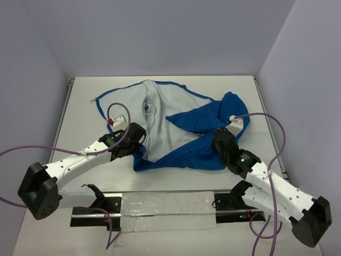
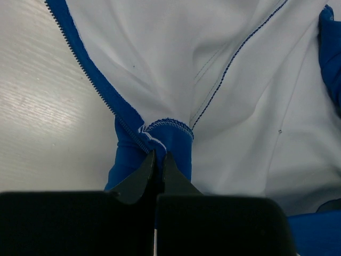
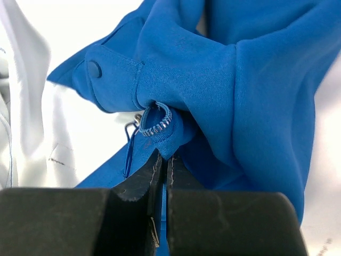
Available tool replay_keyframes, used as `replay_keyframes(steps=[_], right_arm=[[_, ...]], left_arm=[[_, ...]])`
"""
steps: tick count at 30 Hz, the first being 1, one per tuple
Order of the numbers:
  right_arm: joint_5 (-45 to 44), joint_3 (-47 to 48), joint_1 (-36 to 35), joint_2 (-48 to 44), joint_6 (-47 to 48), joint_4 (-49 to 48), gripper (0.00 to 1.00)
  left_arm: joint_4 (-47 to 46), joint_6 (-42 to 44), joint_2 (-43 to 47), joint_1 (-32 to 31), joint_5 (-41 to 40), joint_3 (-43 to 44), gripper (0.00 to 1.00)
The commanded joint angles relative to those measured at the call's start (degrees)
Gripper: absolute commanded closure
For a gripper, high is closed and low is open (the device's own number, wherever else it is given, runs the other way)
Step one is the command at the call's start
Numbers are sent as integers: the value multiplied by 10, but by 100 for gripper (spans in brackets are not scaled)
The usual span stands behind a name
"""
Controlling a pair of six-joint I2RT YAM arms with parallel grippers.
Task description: Zip up the jacket
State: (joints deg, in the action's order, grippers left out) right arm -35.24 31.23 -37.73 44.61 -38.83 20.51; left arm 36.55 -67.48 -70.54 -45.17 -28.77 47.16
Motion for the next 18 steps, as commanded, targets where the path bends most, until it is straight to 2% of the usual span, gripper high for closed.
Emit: replay_keyframes(steps=[1,4,7,12,15,18], right_arm=[[-56,-10,51,-64,30,-17,100],[-45,-14,96,-107,62,-34,100],[-39,-12,113,-138,87,-51,100],[49,16,121,-159,123,-101,100],[68,59,122,-121,125,-103,100],[46,137,130,-62,135,-111,100]], left_arm=[[-4,-36,23,-6,0,14,100],[26,-47,51,-6,-22,5,100],[47,-67,72,-6,-31,-10,100],[27,-62,109,-6,0,-31,100],[27,-27,92,-5,-17,28,100],[51,52,49,21,-80,161,100]])
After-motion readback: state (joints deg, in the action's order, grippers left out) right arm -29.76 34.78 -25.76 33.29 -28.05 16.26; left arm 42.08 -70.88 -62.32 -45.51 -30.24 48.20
